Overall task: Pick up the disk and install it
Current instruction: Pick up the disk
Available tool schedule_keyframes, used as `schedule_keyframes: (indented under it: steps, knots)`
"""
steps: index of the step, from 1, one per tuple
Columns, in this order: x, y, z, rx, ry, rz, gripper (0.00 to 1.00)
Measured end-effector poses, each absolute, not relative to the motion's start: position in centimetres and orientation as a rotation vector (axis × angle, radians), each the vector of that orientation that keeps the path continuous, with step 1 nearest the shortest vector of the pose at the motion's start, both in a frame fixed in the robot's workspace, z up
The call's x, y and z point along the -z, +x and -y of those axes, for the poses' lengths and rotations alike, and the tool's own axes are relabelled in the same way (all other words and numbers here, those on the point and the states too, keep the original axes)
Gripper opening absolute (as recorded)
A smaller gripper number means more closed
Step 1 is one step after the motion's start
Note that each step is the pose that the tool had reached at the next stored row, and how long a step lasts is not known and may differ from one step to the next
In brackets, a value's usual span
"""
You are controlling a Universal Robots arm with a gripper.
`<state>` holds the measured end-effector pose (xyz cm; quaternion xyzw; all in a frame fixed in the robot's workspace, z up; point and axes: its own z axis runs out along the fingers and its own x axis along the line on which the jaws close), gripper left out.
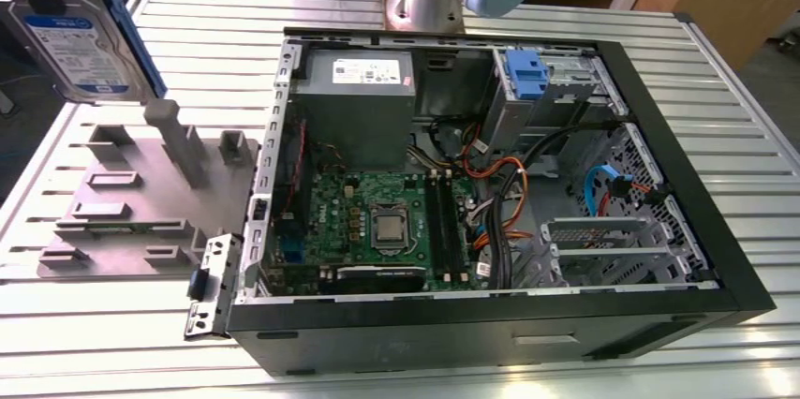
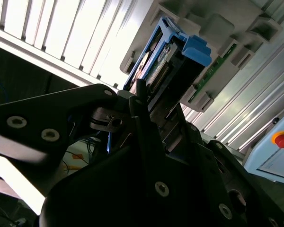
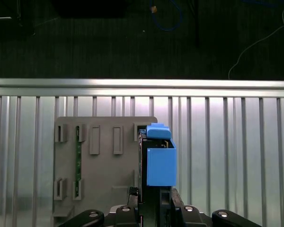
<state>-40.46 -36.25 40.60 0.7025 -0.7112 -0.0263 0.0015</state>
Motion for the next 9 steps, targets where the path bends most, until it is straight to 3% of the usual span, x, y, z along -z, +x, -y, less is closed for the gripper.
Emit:
schedule_keyframes:
  steps: [9]
  knots:
    - [-41.15, -40.46, 36.24, 0.083, 2.205, 2.232, 0.35]
